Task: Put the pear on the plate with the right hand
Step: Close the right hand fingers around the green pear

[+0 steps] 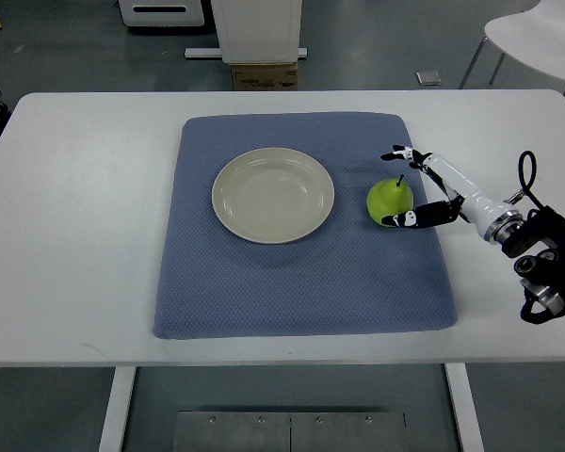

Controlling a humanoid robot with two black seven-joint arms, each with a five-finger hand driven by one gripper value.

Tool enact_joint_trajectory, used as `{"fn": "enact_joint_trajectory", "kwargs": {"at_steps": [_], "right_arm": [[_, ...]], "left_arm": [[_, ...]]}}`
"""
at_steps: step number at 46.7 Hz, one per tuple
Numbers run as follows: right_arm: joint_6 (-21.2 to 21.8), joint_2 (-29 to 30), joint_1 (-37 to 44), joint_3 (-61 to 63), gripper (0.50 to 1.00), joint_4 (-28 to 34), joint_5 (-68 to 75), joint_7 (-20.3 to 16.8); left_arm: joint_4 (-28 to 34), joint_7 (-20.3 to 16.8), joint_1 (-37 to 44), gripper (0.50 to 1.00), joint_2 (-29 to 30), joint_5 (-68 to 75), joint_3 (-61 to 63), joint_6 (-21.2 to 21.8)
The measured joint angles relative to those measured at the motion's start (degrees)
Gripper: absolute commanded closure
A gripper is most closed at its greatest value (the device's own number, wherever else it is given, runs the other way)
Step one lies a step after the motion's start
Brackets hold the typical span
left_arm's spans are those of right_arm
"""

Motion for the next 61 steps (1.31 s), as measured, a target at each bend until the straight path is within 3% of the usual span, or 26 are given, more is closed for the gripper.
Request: {"fn": "enact_joint_trajectory", "kwargs": {"at_steps": [13,50,57,61], "right_arm": [[-0.2,0.5,0.5,-0.9,0.509,-0.9,-0.1,-3.0],[-0.7,2.9,3.2,-5.2,0.519,-2.6,0.5,-7.0],[-0.7,3.9,3.9,-6.6,0.603,-3.6,0.5,-7.1],[-0.7,4.0,4.4,-7.7,0.713,-3.7,0.5,-7.1]], "left_arm": [[0.0,0.0,0.0,0.500,0.0,0.0,0.0,0.0],[0.0,0.0,0.0,0.500,0.0,0.0,0.0,0.0],[0.0,0.0,0.0,0.500,0.0,0.0,0.0,0.0],[0.0,0.0,0.0,0.500,0.0,0.0,0.0,0.0]]}}
